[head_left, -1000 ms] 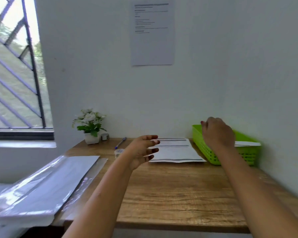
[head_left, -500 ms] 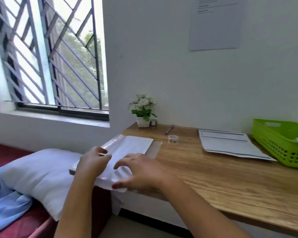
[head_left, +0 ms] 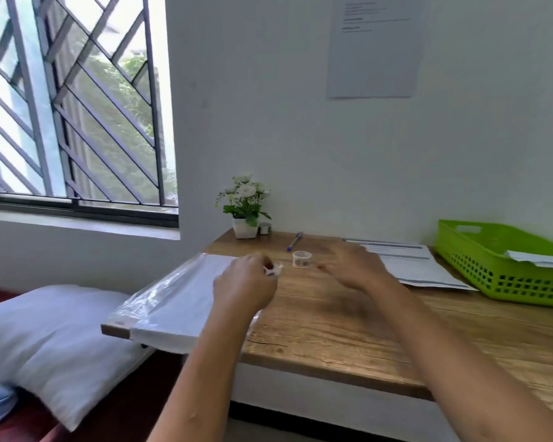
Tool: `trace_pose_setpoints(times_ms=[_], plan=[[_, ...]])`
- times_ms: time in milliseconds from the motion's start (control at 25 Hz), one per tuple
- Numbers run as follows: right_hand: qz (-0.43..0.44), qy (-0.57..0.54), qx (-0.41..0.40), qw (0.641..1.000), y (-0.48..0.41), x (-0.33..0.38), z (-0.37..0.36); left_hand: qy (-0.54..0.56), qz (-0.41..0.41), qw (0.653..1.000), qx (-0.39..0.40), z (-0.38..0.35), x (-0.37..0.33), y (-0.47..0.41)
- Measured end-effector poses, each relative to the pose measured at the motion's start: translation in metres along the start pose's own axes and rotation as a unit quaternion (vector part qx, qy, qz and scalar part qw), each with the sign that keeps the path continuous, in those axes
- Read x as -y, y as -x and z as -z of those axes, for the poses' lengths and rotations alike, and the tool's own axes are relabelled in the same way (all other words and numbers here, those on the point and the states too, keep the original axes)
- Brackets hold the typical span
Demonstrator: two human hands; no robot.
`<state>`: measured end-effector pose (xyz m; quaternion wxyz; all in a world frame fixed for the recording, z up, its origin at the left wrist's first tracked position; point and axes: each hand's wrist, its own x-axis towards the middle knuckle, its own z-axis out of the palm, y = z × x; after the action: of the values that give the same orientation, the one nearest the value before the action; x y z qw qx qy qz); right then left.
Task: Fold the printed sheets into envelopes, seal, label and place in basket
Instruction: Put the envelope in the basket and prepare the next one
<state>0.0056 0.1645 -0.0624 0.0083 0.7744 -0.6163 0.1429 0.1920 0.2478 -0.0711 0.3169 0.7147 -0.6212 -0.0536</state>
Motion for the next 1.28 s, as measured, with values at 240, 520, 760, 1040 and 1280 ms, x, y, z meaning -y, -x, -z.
trace_pose_setpoints(times_ms=[240, 520, 760, 1040, 1280], plan=[[-0.167, 0.095, 0.177, 0.965, 0.01, -0.092, -0.007, 0.044, -0.063, 0.984, 0.159, -0.052, -0.079, -0.037], [-0.033, 0.069, 0.073, 0.994, 0.039, -0.058, -0.006, 0.049, -0.007, 0.978, 0.203, -0.115, -0.097, -0.09], [-0.212, -0.117, -0.058, 0.969, -0.018, -0.156, 0.005, 0.067, 0.011, 0.979, 0.194, -0.132, -0.089, -0.121], [-0.21, -0.369, -0.113, 0.898, -0.049, -0.195, -0.022, 0.273, 0.005, 0.955, 0.114, -0.157, -0.081, -0.138], [-0.215, -0.529, -0.203, 0.795, -0.036, -0.203, -0.007, 0.363, -0.043, 0.928, 0.074, -0.151, -0.089, -0.126]])
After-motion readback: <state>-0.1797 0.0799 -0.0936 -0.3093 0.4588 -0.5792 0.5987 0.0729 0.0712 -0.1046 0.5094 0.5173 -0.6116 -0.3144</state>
